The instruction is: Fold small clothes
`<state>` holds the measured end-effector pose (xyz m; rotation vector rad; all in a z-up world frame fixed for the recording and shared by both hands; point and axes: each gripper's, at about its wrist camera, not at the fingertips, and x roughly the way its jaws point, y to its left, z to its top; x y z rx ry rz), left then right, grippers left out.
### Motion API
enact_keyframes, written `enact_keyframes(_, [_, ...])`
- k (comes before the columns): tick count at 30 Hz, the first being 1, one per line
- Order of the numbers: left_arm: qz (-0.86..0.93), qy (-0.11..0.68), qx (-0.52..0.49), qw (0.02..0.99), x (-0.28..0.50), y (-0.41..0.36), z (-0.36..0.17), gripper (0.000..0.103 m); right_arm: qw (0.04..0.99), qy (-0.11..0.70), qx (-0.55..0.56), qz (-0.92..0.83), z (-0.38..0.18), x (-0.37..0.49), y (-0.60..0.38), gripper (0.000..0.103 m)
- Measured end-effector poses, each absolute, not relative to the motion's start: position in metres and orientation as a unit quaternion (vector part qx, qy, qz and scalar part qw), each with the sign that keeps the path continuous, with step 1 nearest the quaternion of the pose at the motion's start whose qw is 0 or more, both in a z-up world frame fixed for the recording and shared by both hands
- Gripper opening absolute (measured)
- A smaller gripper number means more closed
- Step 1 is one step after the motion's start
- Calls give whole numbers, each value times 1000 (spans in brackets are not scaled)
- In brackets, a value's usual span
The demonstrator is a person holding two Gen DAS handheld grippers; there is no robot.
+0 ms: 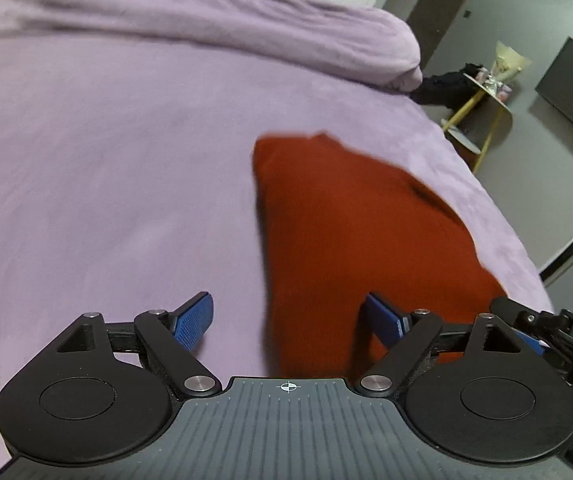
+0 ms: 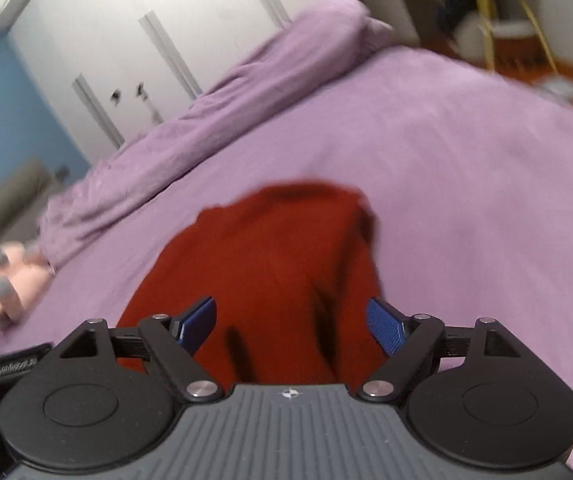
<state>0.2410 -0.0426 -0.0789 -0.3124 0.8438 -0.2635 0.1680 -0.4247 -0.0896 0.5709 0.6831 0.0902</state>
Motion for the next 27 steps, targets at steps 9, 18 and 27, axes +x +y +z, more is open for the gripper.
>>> enact_keyframes(9, [-118, 437, -93, 887, 227, -57, -86, 85, 931, 325, 126, 111, -70, 172, -412, 71])
enact_keyframes(18, [-84, 450, -116, 882, 238, -46, -86, 84, 907, 367, 43, 204, -80, 189, -406, 55])
enact_keyframes(27, [-82, 457, -131, 876, 240, -40, -83, 83, 896, 370, 93, 228, -76, 176, -415, 15])
